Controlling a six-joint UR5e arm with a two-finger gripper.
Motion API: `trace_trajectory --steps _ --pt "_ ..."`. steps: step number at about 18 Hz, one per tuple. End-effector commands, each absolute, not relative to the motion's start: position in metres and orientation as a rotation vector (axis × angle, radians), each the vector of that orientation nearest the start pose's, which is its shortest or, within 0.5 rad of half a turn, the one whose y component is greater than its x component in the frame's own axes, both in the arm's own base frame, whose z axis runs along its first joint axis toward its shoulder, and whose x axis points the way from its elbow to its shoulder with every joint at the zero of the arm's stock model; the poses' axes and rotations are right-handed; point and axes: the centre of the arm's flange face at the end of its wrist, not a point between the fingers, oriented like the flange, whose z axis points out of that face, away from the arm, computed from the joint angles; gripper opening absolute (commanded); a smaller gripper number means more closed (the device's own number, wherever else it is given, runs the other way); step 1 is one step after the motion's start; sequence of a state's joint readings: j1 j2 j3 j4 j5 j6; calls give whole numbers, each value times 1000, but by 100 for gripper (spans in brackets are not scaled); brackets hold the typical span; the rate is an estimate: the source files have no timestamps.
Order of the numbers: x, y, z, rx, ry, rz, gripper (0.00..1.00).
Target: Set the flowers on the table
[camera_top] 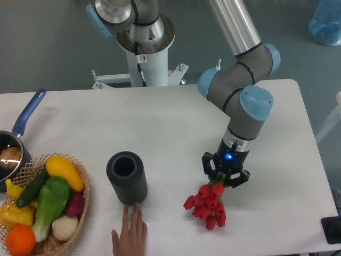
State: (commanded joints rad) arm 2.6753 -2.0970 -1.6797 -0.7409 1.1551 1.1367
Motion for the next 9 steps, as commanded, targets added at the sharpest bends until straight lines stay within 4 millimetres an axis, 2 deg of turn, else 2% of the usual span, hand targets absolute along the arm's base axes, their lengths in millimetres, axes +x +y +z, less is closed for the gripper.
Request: trace_trajectory --steps 1,2,3,6,9 --pt "-500 445 229 -2681 98 -4 70" --pt "-503 446 231 -2678 100 5 95" --pt "-506 448 234 -2675 99 12 99" --pt "-508 446 238 -2673 89 22 100" --pt "-522 424 251 -2667 41 55 100"
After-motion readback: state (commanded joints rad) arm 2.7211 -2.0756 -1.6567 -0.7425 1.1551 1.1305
